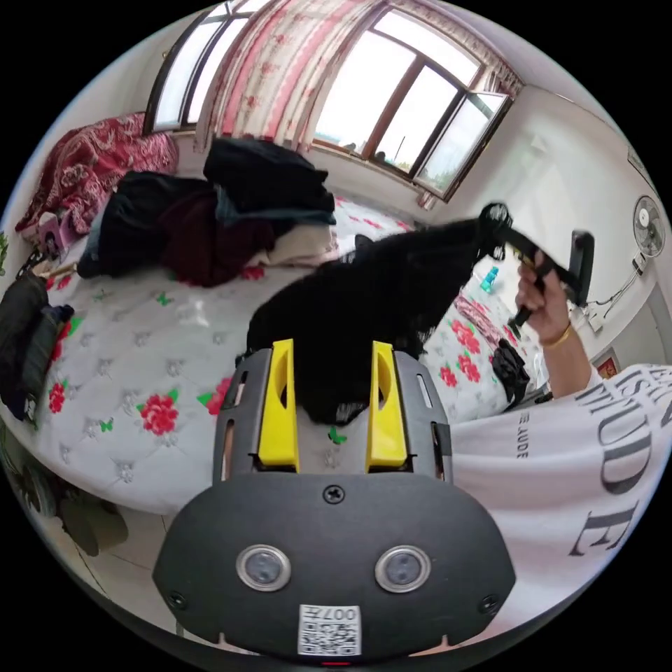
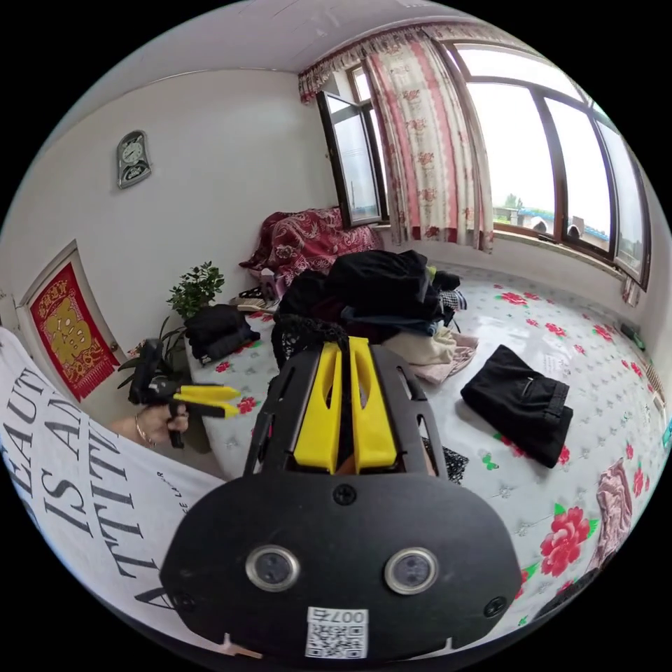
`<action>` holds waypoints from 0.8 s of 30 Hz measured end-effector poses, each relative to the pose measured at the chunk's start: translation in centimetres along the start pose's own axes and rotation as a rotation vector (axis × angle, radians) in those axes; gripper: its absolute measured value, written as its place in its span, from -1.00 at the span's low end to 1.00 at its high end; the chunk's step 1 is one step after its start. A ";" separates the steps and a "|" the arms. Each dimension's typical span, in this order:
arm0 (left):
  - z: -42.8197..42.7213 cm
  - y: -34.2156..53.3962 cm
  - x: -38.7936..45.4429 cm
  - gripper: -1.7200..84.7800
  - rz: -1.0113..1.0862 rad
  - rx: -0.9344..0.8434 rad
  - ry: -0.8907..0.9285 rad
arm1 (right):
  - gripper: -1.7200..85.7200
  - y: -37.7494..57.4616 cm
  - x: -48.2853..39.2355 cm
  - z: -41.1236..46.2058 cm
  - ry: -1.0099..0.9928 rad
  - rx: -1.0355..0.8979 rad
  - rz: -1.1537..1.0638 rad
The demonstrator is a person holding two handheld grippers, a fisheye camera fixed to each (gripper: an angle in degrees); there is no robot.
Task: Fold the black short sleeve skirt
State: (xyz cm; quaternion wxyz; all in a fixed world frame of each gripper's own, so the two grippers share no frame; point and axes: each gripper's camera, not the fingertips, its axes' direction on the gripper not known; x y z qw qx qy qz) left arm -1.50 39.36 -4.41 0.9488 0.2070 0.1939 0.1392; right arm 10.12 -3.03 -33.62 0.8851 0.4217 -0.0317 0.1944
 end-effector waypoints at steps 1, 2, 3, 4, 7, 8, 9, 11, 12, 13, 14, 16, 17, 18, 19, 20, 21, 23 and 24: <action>1.3 1.2 0.7 -0.60 -0.004 -0.040 0.027 | -0.95 -0.5 -0.3 -0.5 0.020 0.007 0.002; 1.9 1.7 1.1 -0.60 -0.004 -0.055 0.042 | -0.95 -0.9 -0.8 -0.9 0.031 0.021 0.000; 3.1 2.6 2.0 -0.59 -0.002 -0.084 0.073 | -0.95 -1.1 -1.0 -1.1 0.037 0.026 -0.003; 3.7 2.9 2.5 -0.59 0.001 -0.099 0.089 | -0.95 -1.5 -1.7 -1.3 0.048 0.033 -0.013; 6.2 3.4 6.1 -0.59 0.071 -0.146 0.135 | -0.95 -2.8 -3.5 -1.7 0.060 0.036 -0.045; 6.5 3.3 6.8 -0.59 0.088 -0.150 0.135 | -0.95 -3.3 -4.3 -1.8 0.064 0.040 -0.056; 7.3 3.0 8.1 -0.59 0.126 -0.159 0.127 | -0.95 -3.5 -4.7 -1.9 0.066 0.043 -0.061; 8.4 2.1 9.9 -0.59 0.173 -0.177 0.093 | -0.95 -4.3 -6.2 -2.3 0.063 0.064 -0.070; 9.2 1.6 11.0 -0.59 0.201 -0.179 0.060 | -0.95 -4.4 -6.5 -2.4 0.060 0.070 -0.073; 10.1 1.1 11.8 -0.61 0.214 -0.196 0.021 | -0.95 -4.7 -7.2 -2.8 0.054 0.084 -0.079; 10.7 0.8 12.1 -0.62 0.213 -0.210 0.004 | -0.95 -4.9 -7.8 -3.3 0.050 0.101 -0.084; 11.5 0.2 12.5 -0.84 0.213 -0.229 -0.056 | -0.95 -5.1 -8.5 -4.4 0.062 0.124 -0.099; 11.0 0.1 12.4 -0.91 0.202 -0.199 -0.118 | -0.95 -5.2 -8.6 -5.1 0.082 0.132 -0.103; 9.4 -0.2 12.0 -0.96 0.197 -0.171 -0.089 | -0.95 -5.2 -8.5 -5.6 0.093 0.138 -0.099; 7.0 -0.4 11.3 -0.97 0.167 -0.128 -0.034 | -0.95 -5.2 -8.0 -6.7 0.108 0.149 -0.090; 5.4 -0.5 10.8 -0.97 0.147 -0.094 -0.019 | -0.95 -5.2 -7.3 -8.2 0.125 0.168 -0.077; 1.8 -0.6 9.9 -0.98 0.107 -0.010 -0.007 | -0.95 -5.2 -6.9 -9.0 0.136 0.180 -0.071; -4.3 -1.3 8.7 -0.98 0.061 0.128 0.010 | -0.95 -5.9 -5.3 -12.3 0.169 0.210 -0.059; -8.6 -2.1 8.2 -0.98 0.045 0.232 0.012 | -0.95 -6.2 -5.1 -13.2 0.170 0.217 -0.060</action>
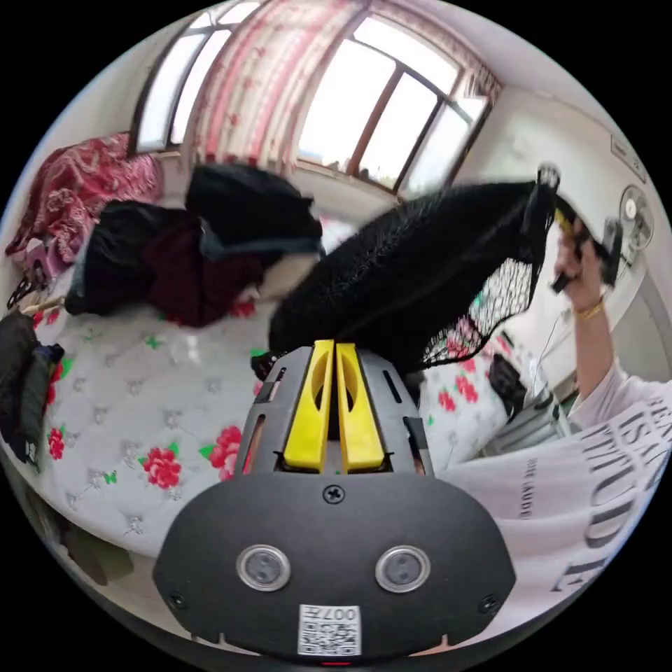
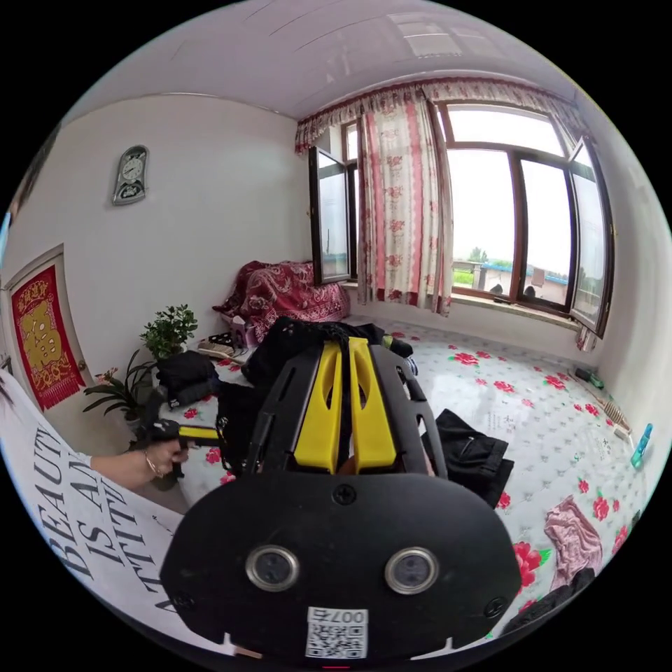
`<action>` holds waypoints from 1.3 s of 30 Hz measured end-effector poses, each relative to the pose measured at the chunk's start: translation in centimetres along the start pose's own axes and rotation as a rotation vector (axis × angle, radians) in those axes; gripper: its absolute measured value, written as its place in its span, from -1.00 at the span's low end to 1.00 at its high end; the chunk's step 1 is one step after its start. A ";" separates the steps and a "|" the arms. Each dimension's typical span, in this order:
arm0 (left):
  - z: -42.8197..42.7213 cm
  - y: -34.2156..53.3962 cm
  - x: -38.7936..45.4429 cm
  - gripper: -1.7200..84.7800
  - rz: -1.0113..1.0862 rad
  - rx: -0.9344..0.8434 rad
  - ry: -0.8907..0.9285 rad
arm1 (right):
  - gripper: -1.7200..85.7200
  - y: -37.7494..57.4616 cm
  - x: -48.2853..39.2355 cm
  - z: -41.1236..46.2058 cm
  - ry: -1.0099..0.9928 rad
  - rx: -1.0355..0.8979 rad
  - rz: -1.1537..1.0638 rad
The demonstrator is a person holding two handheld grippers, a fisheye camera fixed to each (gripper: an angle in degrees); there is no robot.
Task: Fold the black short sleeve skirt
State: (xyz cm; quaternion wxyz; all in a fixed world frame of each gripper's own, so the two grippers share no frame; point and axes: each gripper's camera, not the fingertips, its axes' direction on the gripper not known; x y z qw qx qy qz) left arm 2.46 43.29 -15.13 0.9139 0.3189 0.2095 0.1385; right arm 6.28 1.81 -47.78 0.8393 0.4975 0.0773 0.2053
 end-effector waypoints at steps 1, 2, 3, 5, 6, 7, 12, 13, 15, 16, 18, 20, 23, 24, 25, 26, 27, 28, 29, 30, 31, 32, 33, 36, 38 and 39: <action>-4.0 -1.8 0.1 -0.98 0.009 0.102 -0.002 | -0.95 -1.2 0.5 -1.6 -0.005 0.022 -0.008; -5.9 -2.7 0.4 -0.98 0.022 0.145 -0.008 | -0.95 -2.4 0.6 -3.2 -0.015 0.055 -0.024; -9.3 -4.5 1.4 -0.98 0.056 0.217 -0.039 | -0.95 -3.1 0.5 -4.1 -0.023 0.075 -0.034; -14.6 -6.8 3.5 -0.98 0.115 0.346 -0.074 | -0.96 -5.8 -0.6 -7.9 -0.026 0.168 -0.098; -18.4 -8.3 5.2 -0.98 0.152 0.435 -0.100 | -0.96 -6.4 -1.0 -8.9 -0.024 0.193 -0.113; -22.2 -9.5 7.1 -0.98 0.192 0.528 -0.121 | -0.96 -7.6 -1.6 -11.1 -0.034 0.250 -0.143; -34.5 -12.3 16.8 -0.98 0.405 0.860 -0.279 | -0.96 -10.8 -3.9 -21.0 -0.042 0.508 -0.270; -36.4 -12.7 19.1 -0.98 0.446 0.931 -0.318 | -0.96 -11.4 -4.5 -23.4 -0.030 0.571 -0.308; -38.2 -13.5 22.1 -0.98 0.500 1.014 -0.400 | -0.96 -12.4 -5.2 -26.4 0.015 0.618 -0.362; -38.5 -13.9 22.9 -0.98 0.514 1.034 -0.434 | -0.96 -13.0 -5.4 -27.7 0.038 0.629 -0.380; -38.1 -16.5 24.7 -0.98 0.527 1.056 -0.500 | -0.96 -13.9 -5.0 -28.6 0.070 0.629 -0.397; -36.3 -19.8 24.5 -0.98 0.521 0.989 -0.474 | -0.96 -15.0 -3.3 -27.6 0.108 0.585 -0.368; -28.8 -27.3 21.5 -0.97 0.496 0.747 -0.424 | -0.96 -16.0 0.9 -22.7 0.181 0.472 -0.285; -24.2 -30.6 19.2 -0.97 0.476 0.622 -0.391 | -0.96 -16.1 2.0 -21.2 0.195 0.443 -0.259; -18.9 -33.7 16.2 -0.95 0.432 0.477 -0.337 | -0.96 -16.3 4.5 -17.7 0.240 0.372 -0.208; -16.0 -35.1 14.5 -0.94 0.398 0.400 -0.308 | -0.95 -16.4 7.2 -13.0 0.291 0.260 -0.150; -10.4 -36.9 10.6 -0.83 0.289 0.258 -0.280 | -0.95 -16.4 8.7 -10.3 0.305 0.186 -0.119; -7.9 -37.3 8.5 -0.78 0.234 0.193 -0.278 | -0.94 -15.5 11.8 -4.9 0.346 0.038 -0.067; -3.6 -36.8 4.7 -0.71 0.143 0.103 -0.291 | -0.93 -13.1 14.9 -0.1 0.406 -0.071 -0.022; -0.4 -35.0 1.3 -0.67 0.081 0.059 -0.285 | -0.92 -11.5 16.3 1.9 0.424 -0.126 -0.009; 2.5 -32.4 -1.5 -0.66 0.065 0.019 -0.268 | -0.91 -7.8 18.9 5.1 0.413 -0.229 0.019; 3.9 -30.8 -2.7 -0.66 0.068 -0.008 -0.276 | -0.91 -3.5 20.8 7.1 0.376 -0.292 0.032; 6.7 -27.2 -4.8 -0.66 0.078 -0.062 -0.324 | -0.91 -1.1 21.5 7.8 0.367 -0.314 0.035; 13.4 -15.4 -9.9 -0.75 0.069 -0.200 -0.412 | -0.90 12.5 24.3 10.1 0.330 -0.435 0.057; 17.3 -7.6 -12.4 -0.77 0.034 -0.340 -0.394 | -0.89 24.5 26.0 11.2 0.235 -0.591 0.145; 19.3 -2.5 -13.6 -0.76 -0.006 -0.418 -0.374 | -0.89 27.4 26.2 11.4 0.210 -0.633 0.178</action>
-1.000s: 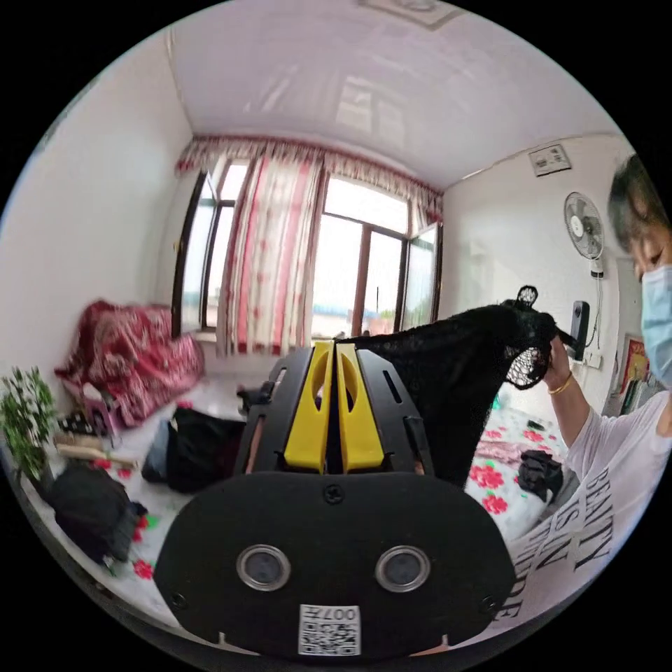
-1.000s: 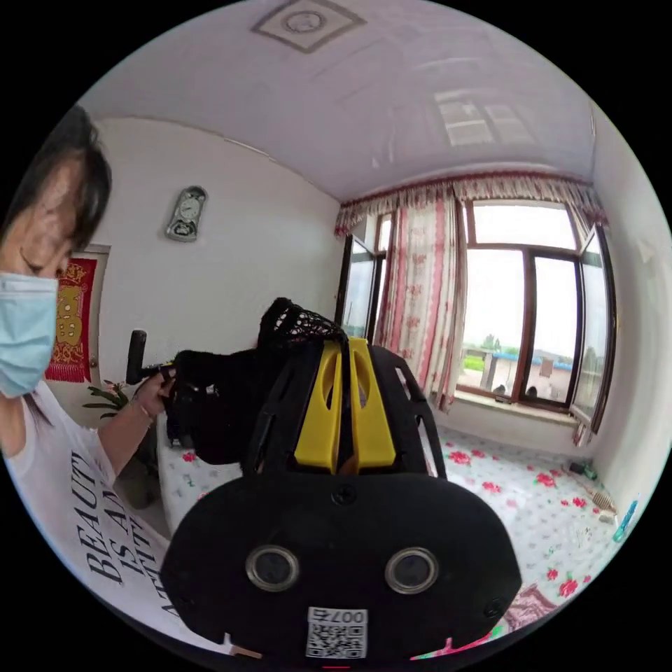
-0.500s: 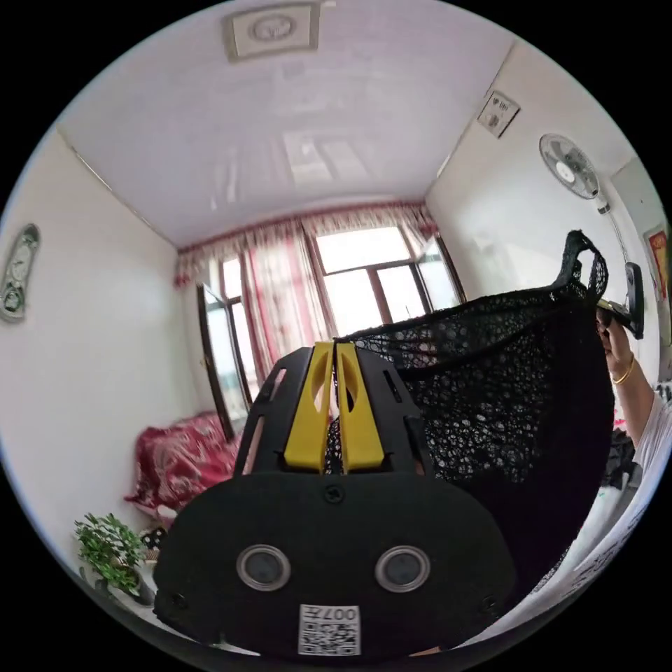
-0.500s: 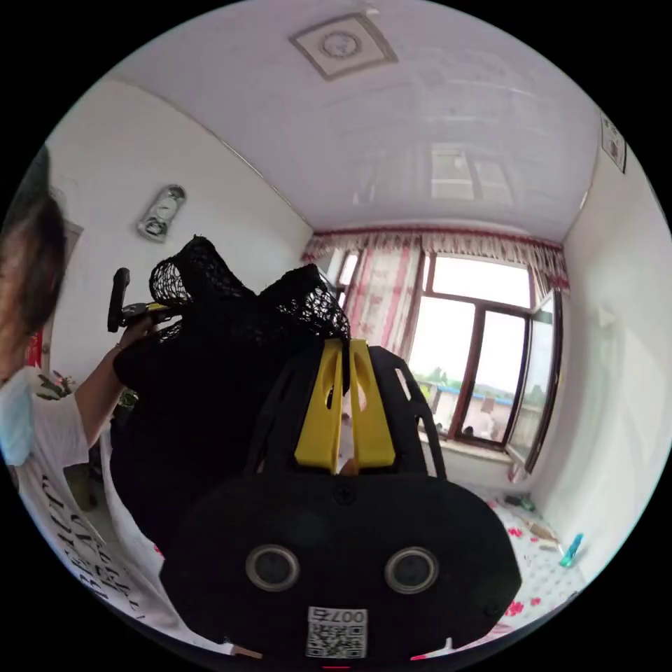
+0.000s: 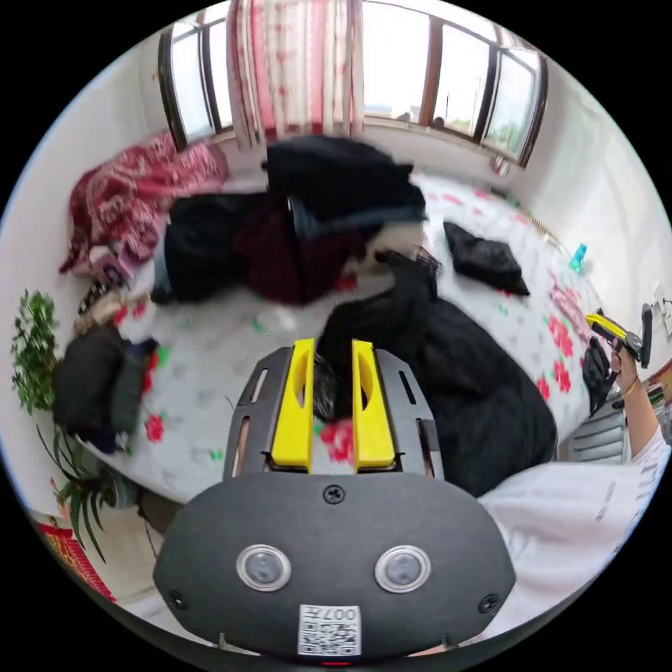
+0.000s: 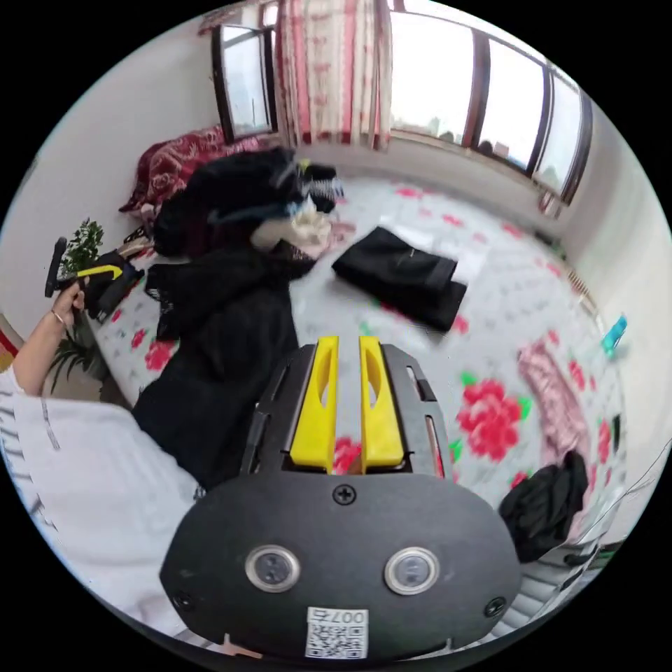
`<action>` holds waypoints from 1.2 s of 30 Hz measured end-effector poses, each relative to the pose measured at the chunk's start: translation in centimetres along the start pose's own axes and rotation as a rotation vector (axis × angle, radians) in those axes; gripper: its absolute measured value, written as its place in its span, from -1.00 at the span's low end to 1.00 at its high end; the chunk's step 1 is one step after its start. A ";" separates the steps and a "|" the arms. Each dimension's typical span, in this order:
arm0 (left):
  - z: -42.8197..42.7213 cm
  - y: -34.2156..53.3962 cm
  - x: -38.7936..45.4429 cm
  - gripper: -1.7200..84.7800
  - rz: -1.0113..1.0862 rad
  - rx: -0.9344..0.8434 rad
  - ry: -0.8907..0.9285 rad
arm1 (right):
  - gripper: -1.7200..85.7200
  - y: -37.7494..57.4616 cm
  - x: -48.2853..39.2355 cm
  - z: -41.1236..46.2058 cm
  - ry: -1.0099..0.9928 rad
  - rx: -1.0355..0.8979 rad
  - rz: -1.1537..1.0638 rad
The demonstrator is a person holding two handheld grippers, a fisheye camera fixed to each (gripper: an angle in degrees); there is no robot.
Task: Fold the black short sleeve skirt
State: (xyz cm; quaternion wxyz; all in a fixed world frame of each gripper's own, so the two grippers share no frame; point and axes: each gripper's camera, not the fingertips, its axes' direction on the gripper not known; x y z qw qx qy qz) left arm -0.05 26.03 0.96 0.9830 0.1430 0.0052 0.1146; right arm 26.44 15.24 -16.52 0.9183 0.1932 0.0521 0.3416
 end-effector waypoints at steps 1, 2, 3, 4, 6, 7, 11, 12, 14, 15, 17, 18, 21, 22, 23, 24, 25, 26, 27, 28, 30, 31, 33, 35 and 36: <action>1.9 1.9 0.0 -0.76 -0.011 -0.041 0.022 | -0.88 4.1 0.7 3.2 -0.053 -0.091 0.039; 5.0 5.3 0.3 -0.75 -0.037 -0.118 0.067 | -0.88 7.8 1.1 5.6 -0.092 -0.151 0.083; 7.5 8.3 0.8 -0.75 -0.057 -0.170 0.100 | -0.88 9.5 1.3 6.4 -0.106 -0.168 0.102; 9.4 10.4 1.4 -0.74 -0.070 -0.218 0.142 | -0.88 12.3 1.4 7.6 -0.125 -0.193 0.136; 11.4 12.1 2.3 -0.72 -0.060 -0.264 0.201 | -0.87 15.1 1.8 8.8 -0.161 -0.213 0.186; 11.9 12.3 2.5 -0.71 -0.048 -0.270 0.212 | -0.87 16.2 2.1 9.6 -0.187 -0.223 0.202; 15.1 10.6 3.7 -0.70 0.069 -0.326 0.194 | -0.87 17.4 2.7 13.8 -0.198 -0.318 0.165; 15.4 9.6 3.9 -0.72 0.117 -0.330 0.151 | -0.87 17.4 2.8 14.6 -0.204 -0.342 0.162; 16.1 8.1 3.9 -0.79 0.186 -0.373 0.090 | -0.91 17.3 2.9 17.5 -0.242 -0.427 0.149; 16.1 7.1 3.7 -0.89 0.228 -0.389 0.112 | -0.92 17.1 2.9 18.0 -0.248 -0.444 0.147; 15.4 5.5 2.2 -0.96 0.209 -0.365 0.187 | -0.95 15.9 3.3 18.3 -0.251 -0.436 0.128; 14.5 4.3 0.6 -0.97 0.158 -0.328 0.249 | -0.95 15.4 3.6 18.1 -0.253 -0.422 0.125; 11.8 1.6 -4.6 -0.97 -0.043 -0.193 0.500 | -0.95 11.9 6.4 14.7 -0.294 -0.259 0.144; 11.2 1.0 -6.6 -0.97 -0.127 -0.142 0.562 | -0.95 10.6 7.8 12.9 -0.310 -0.175 0.163; 11.0 0.7 -7.5 -0.97 -0.167 -0.122 0.581 | -0.95 9.4 9.2 11.3 -0.325 -0.102 0.186; 11.0 0.5 -8.9 -0.96 -0.232 -0.094 0.590 | -0.94 9.0 9.9 10.6 -0.334 -0.072 0.196; 11.1 0.5 -9.4 -0.95 -0.254 -0.088 0.581 | -0.93 8.4 11.0 9.5 -0.356 -0.023 0.206; 11.3 0.7 -10.2 -0.93 -0.287 -0.090 0.544 | -0.91 8.3 11.9 8.7 -0.357 0.018 0.219; 11.4 1.1 -10.7 -0.88 -0.307 -0.098 0.511 | -0.90 8.4 12.4 8.4 -0.353 0.033 0.226; 11.3 1.8 -11.0 -0.83 -0.316 -0.097 0.490 | -0.88 9.2 13.3 8.2 -0.347 0.043 0.247; 10.7 3.2 -11.4 -0.79 -0.327 -0.084 0.456 | -0.85 11.2 14.4 8.8 -0.356 0.015 0.273; 10.5 3.7 -11.5 -0.79 -0.329 -0.081 0.445 | -0.83 13.1 15.0 9.8 -0.357 -0.019 0.286; 9.7 5.5 -11.6 -0.78 -0.327 -0.086 0.410 | -0.80 16.1 15.7 11.6 -0.358 -0.095 0.302; 9.1 6.1 -11.4 -0.78 -0.313 -0.101 0.392 | -0.77 19.1 16.6 13.7 -0.363 -0.158 0.302; 8.6 6.1 -11.2 -0.77 -0.302 -0.099 0.383 | -0.76 19.6 16.7 14.1 -0.368 -0.162 0.294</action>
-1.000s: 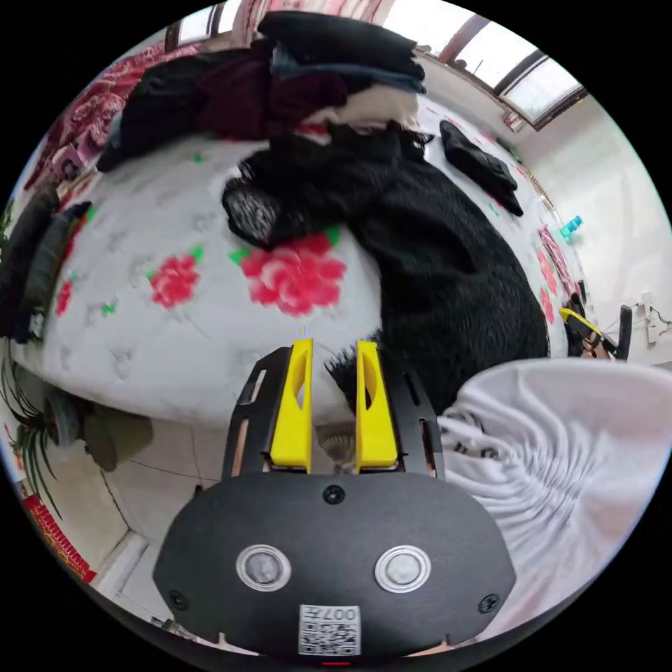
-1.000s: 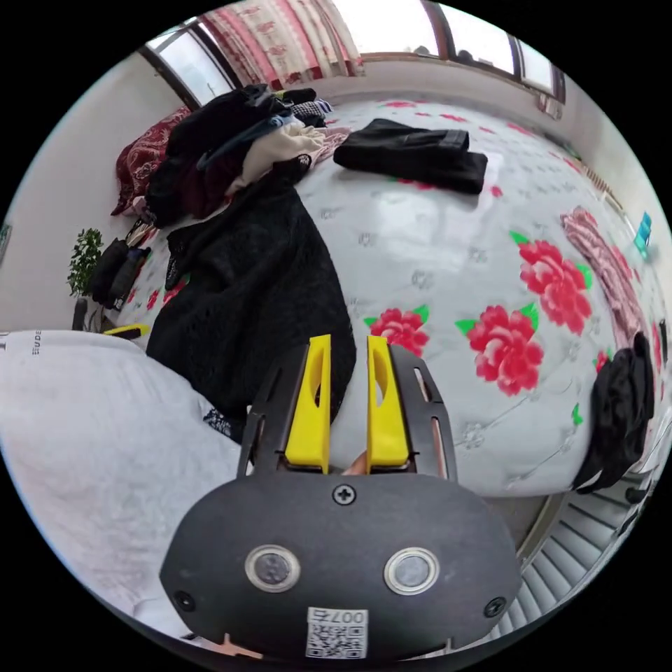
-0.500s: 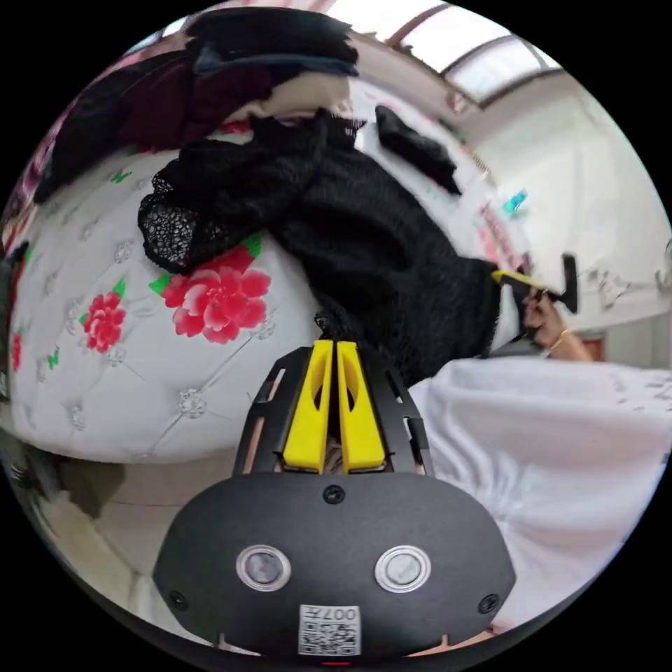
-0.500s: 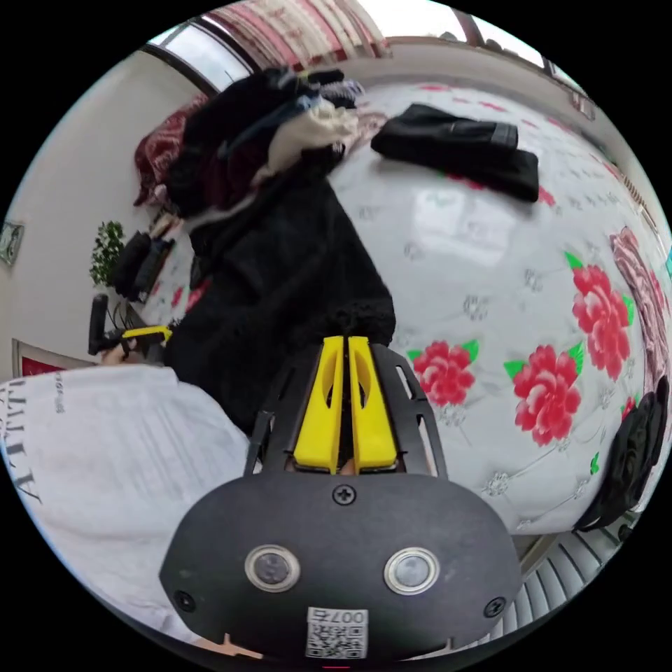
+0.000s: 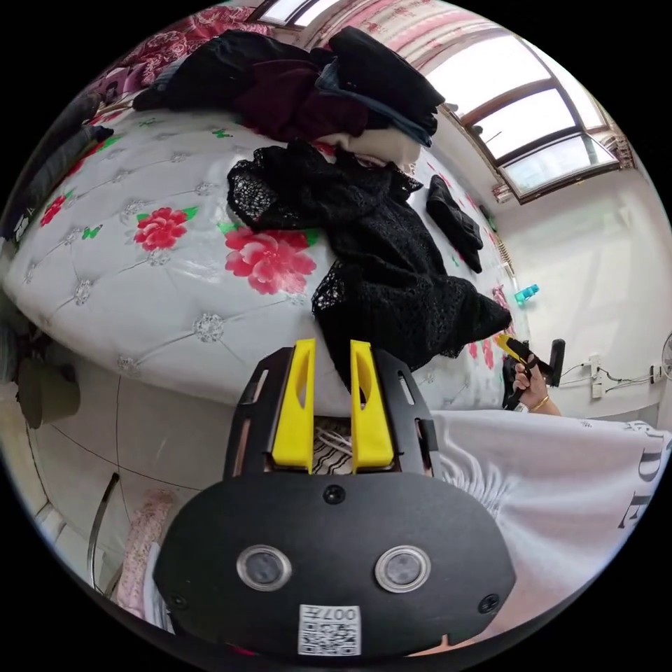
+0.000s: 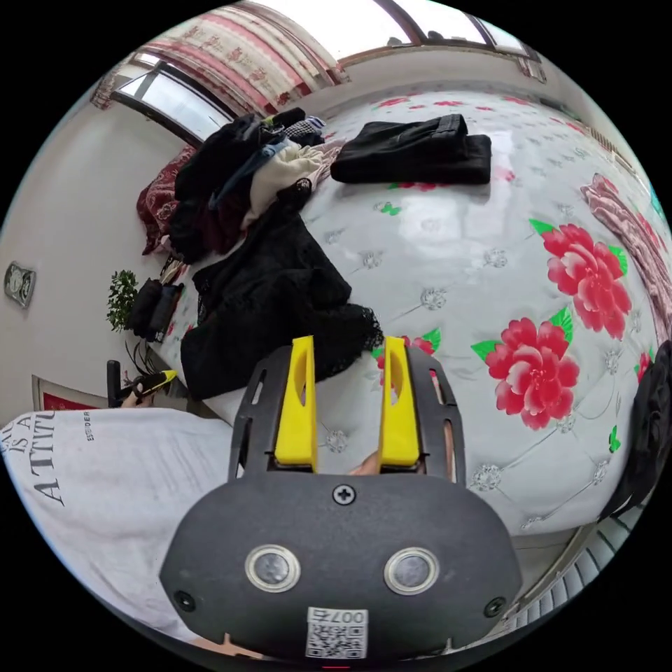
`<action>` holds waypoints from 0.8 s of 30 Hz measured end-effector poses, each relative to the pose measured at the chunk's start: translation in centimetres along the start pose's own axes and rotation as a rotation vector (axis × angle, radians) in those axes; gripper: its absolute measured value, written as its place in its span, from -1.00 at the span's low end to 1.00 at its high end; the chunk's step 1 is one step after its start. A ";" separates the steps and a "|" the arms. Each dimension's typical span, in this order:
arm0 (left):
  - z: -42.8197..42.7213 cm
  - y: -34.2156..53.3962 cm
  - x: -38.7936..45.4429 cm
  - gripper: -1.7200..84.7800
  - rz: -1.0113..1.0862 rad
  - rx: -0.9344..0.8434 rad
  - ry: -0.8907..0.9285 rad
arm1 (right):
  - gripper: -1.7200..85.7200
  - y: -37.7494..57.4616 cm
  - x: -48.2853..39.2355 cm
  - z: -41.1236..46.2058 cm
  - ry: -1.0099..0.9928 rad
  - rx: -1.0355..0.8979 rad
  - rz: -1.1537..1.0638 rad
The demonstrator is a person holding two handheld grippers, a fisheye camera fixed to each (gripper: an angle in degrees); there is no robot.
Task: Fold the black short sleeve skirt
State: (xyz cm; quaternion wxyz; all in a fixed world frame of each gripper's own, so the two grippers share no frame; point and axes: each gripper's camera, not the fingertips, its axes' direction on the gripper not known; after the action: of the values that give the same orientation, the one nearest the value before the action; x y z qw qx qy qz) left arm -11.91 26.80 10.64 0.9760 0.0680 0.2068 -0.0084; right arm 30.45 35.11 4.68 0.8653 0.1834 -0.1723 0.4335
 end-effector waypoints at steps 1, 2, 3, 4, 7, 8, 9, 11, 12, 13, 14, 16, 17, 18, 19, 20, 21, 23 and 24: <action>-0.2 0.0 0.3 -0.77 0.004 0.004 -0.002 | -0.75 0.3 0.5 0.5 -0.013 -0.006 -0.022; -0.7 -0.3 1.1 -0.76 0.016 0.015 0.006 | -0.75 0.2 0.6 0.8 -0.028 0.002 -0.045; -1.4 -0.7 2.2 -0.74 0.040 0.037 0.024 | -0.75 0.1 0.5 0.9 -0.037 0.011 -0.062; -2.0 -1.2 3.6 -0.73 0.071 0.059 0.041 | -0.75 -0.5 0.0 0.9 -0.055 0.033 -0.096; -3.1 -2.3 6.9 -0.69 0.137 0.087 0.076 | -0.78 -2.8 -2.2 1.4 -0.125 0.026 -0.180; -4.0 -2.7 8.5 -0.68 0.171 0.114 0.094 | -0.79 -3.5 -4.1 1.3 -0.195 0.020 -0.239; -5.0 -3.0 10.0 -0.66 0.199 0.144 0.111 | -0.79 -3.6 -5.5 1.2 -0.246 0.016 -0.293; -6.5 -3.1 11.7 -0.64 0.235 0.180 0.148 | -0.81 -2.2 -12.7 0.4 -0.448 -0.034 -0.565; -7.4 -3.1 12.4 -0.62 0.249 0.193 0.172 | -0.81 -1.4 -14.6 0.4 -0.491 -0.058 -0.632; -7.8 -3.1 12.7 -0.62 0.253 0.198 0.180 | -0.82 0.6 -18.2 0.4 -0.582 -0.104 -0.747; -8.5 -3.1 13.1 -0.60 0.260 0.204 0.194 | -0.82 2.8 -21.5 0.9 -0.680 -0.163 -0.845; -8.7 -3.0 13.1 -0.59 0.266 0.174 0.206 | -0.82 6.0 -25.5 2.2 -0.777 -0.278 -0.962; -8.4 -3.1 13.0 -0.59 0.262 0.154 0.208 | -0.82 7.7 -27.5 3.1 -0.812 -0.343 -1.028; -7.7 -3.2 12.6 -0.58 0.249 0.100 0.218 | -0.82 8.4 -28.3 3.6 -0.818 -0.368 -1.057; -7.3 -3.2 12.5 -0.58 0.242 0.072 0.227 | -0.80 9.1 -29.5 4.4 -0.791 -0.421 -1.105; -6.6 -3.3 12.1 -0.59 0.231 0.028 0.236 | -0.80 8.9 -29.8 4.9 -0.747 -0.441 -1.114; -6.4 -3.2 11.8 -0.59 0.222 0.016 0.232 | -0.79 8.5 -29.6 5.0 -0.735 -0.433 -1.109; -6.7 -3.2 11.3 -0.62 0.219 0.027 0.246 | -0.77 5.3 -27.3 4.4 -0.730 -0.373 -1.026; -7.1 -3.3 10.9 -0.62 0.218 0.026 0.251 | -0.77 4.2 -26.4 4.2 -0.728 -0.354 -0.987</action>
State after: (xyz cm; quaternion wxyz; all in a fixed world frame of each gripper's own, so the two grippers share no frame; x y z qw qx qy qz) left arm -4.93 24.58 -0.62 0.9365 0.1033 0.3185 0.1037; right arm 11.53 17.39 -3.00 0.8663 0.2309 -0.4198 -0.1413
